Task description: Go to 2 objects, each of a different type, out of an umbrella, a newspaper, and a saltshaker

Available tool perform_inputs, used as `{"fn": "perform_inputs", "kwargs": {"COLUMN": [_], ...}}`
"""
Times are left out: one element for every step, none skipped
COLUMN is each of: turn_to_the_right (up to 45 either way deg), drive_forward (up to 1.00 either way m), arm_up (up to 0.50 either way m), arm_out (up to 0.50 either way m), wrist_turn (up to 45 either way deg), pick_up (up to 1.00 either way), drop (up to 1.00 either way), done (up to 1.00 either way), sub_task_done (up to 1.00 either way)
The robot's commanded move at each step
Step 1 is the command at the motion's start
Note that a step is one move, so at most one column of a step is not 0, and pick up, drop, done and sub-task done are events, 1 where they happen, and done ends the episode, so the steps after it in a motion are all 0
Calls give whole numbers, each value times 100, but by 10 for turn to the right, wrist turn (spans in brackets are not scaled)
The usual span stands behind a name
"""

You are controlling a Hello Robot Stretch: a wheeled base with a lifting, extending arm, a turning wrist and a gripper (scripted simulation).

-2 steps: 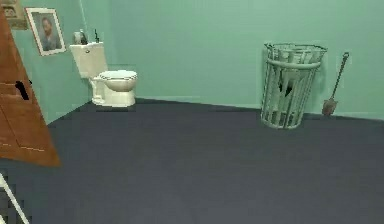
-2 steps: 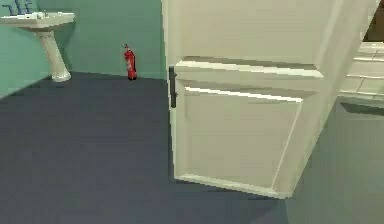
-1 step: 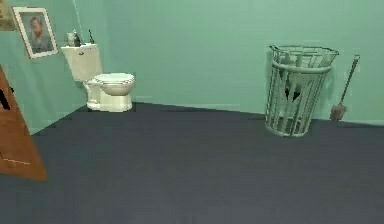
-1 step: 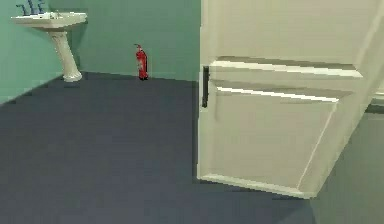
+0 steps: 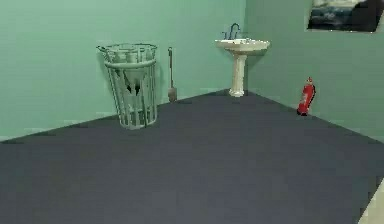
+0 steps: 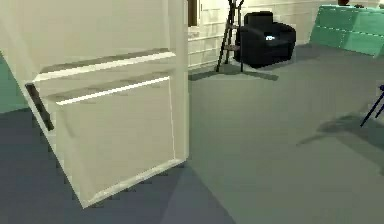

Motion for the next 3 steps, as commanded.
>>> {"fn": "perform_inputs", "kwargs": {"turn_to_the_right": [450, 120, 0], "drive_forward": [0, 0, 5], "arm_up": [0, 0, 0], "arm_out": [0, 0, 0], "wrist_turn": [0, 0, 0], "pick_up": [0, 0, 0], "drop": [0, 0, 0], "done": [0, 0, 0], "sub_task_done": [0, 0, 0]}}
